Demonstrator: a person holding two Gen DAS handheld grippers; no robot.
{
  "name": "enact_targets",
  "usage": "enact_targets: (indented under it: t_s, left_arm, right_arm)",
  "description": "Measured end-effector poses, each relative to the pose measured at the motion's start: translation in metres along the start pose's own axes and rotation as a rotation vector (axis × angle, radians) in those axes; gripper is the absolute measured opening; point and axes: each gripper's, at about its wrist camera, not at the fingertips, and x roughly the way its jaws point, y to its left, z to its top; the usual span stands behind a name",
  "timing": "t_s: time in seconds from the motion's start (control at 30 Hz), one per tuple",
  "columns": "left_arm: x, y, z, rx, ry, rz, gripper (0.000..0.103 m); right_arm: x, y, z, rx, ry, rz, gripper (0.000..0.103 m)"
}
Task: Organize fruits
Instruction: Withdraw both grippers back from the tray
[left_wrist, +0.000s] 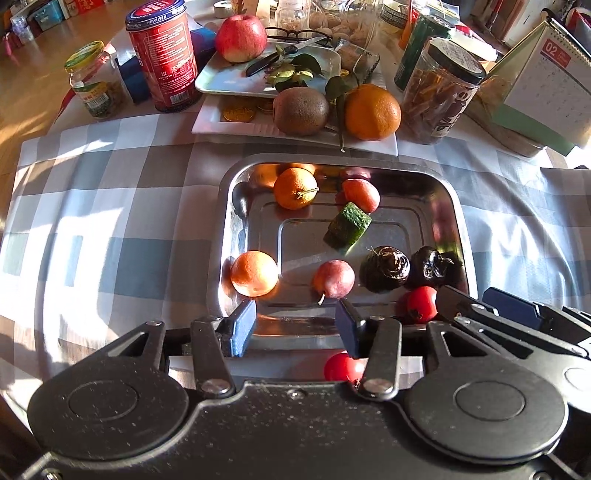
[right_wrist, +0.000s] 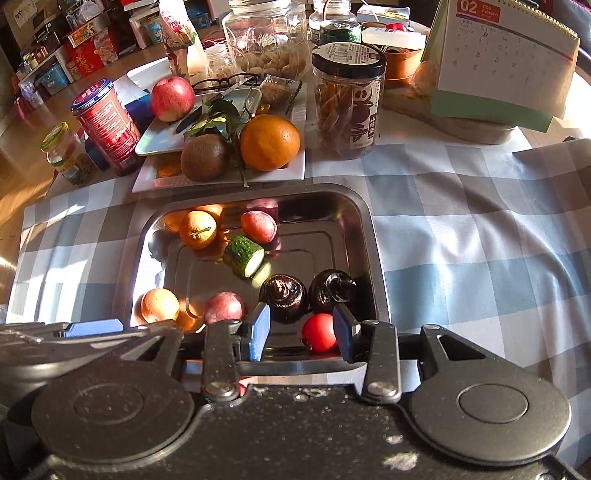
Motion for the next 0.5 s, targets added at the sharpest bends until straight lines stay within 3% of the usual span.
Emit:
enact_targets:
  t_s: [0.3,0.5]
  left_arm:
    - [-0.023,0.002,-0.024,-0.021,-0.021,-0.032,0.058]
    - [-0.024,0.001,-0.047,0.029,0.0,-0.02,0.058]
  right_arm:
    - [-0.028,0.0,-0.02,-0.072,-0.037,-0.018,0.044]
    - [-0.04,-0.004,-0.036,-0.065,-0.022,0.005,0.044]
